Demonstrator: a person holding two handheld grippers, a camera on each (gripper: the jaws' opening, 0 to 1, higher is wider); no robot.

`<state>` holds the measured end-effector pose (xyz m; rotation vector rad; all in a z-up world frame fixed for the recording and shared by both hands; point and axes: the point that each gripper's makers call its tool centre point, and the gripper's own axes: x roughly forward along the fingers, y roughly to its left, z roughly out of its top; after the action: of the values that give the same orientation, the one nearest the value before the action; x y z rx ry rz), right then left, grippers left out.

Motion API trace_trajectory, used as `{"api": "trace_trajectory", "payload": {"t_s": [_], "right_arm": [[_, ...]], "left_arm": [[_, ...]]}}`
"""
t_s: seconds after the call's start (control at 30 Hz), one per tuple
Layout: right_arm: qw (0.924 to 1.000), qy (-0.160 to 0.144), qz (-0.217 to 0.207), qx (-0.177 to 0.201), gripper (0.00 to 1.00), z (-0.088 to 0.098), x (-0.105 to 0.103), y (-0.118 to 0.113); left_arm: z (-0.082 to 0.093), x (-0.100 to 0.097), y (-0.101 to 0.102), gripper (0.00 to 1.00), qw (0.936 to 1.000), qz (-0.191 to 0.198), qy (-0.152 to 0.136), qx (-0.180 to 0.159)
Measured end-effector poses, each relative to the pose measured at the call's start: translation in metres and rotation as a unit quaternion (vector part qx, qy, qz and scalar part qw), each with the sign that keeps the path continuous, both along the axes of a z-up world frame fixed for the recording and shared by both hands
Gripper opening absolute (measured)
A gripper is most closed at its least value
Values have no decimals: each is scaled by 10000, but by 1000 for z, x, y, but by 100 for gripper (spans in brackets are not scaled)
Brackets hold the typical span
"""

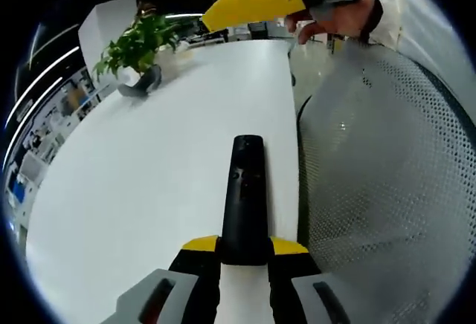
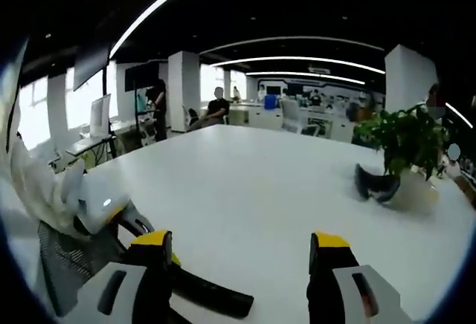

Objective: Press the specified remote control buttons in sequence, fully releasing each button before pressing the next.

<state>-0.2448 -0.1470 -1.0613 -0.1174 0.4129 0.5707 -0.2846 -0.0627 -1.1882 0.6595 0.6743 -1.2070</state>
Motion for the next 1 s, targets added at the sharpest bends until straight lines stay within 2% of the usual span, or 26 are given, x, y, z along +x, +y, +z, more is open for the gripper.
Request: {"api": "trace_trajectory", "payload": {"t_s": [0.3, 0.43, 0.5, 0.63, 0.73, 0.87, 1.0], "right_arm": [[10000, -30, -15, -24, 77, 1, 0, -1], [10000, -30, -24, -41, 77, 1, 0, -2], [10000, -46, -56, -19, 78, 1, 1, -3], [10000, -19, -74, -16, 87, 0, 2, -3], [9998, -135, -122, -41, 93, 2, 4, -4], [9998, -81, -167, -14, 94, 1, 5, -6], [9998, -140, -115, -49, 99, 1, 6, -4]], "left_arm": [[4, 39, 10, 22, 9988, -293, -284, 277], [10, 59, 10, 23, 9987, -296, -307, 281], [13, 68, 9, 23, 9981, -357, -425, 267], [16, 89, 6, 23, 9979, -378, -455, 272], [18, 105, 5, 23, 9969, -433, -569, 314], [17, 117, 5, 23, 9960, -523, -594, 402], [17, 132, 5, 23, 9957, -547, -620, 426]]}}
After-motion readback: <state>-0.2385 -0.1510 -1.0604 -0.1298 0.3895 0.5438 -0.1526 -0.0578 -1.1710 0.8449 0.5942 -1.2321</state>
